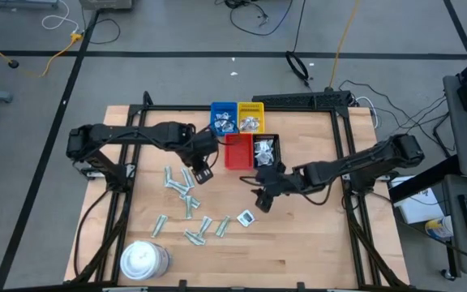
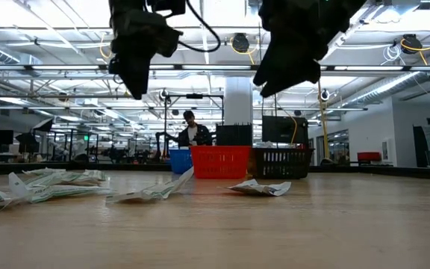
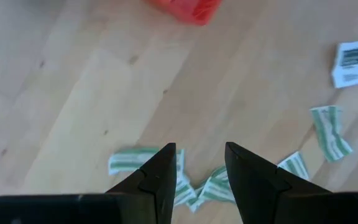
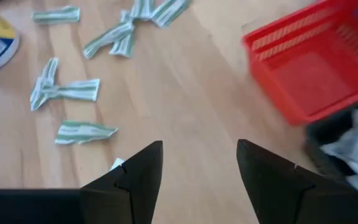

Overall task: Pick & Place First Aid Supplies
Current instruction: Put the towelette pack into the black bin

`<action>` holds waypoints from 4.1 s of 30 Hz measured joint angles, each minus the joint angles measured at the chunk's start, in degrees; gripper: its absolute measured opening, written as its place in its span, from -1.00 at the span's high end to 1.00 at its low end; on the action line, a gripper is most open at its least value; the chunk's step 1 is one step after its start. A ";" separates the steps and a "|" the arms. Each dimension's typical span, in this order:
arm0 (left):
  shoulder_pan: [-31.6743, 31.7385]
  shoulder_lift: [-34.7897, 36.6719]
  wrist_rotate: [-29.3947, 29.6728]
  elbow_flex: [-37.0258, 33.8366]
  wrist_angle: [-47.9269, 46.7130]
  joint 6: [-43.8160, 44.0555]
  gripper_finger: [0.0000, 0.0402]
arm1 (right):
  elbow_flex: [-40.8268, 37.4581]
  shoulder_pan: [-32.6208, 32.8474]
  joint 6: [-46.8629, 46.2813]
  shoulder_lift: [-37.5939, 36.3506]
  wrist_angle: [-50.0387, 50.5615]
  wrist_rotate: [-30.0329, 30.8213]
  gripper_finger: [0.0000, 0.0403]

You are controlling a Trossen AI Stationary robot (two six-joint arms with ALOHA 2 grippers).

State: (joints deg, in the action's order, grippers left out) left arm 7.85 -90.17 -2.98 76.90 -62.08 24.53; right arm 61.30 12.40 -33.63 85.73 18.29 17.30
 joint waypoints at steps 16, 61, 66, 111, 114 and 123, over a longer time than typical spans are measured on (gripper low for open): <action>0.69 0.00 -0.06 -0.02 -5.58 -0.13 0.29 | -0.02 7.61 5.05 14.72 -6.61 -4.41 0.00; -0.47 -0.02 -0.11 -0.02 -5.71 -1.24 0.29 | 1.55 10.45 -10.44 24.57 -12.76 3.03 0.00; -0.47 -0.02 -0.09 -0.02 -5.79 -1.07 0.29 | 2.21 10.03 -8.84 25.07 -12.58 2.60 0.07; -0.47 -0.02 0.04 -0.02 -1.11 -2.15 0.29 | 2.10 -21.33 18.24 2.80 10.70 -6.83 1.00; -0.47 -0.02 0.04 -0.02 -0.74 -1.61 0.29 | 2.10 -25.06 20.91 2.80 11.10 -6.84 1.00; -0.47 -0.02 0.04 -0.02 -0.61 1.77 0.29 | 1.73 -32.01 28.31 2.80 11.22 -6.80 0.93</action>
State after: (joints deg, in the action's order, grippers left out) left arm 7.38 -90.19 -2.94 76.88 -62.70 26.30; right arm 63.03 -19.62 -5.31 88.53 29.50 10.50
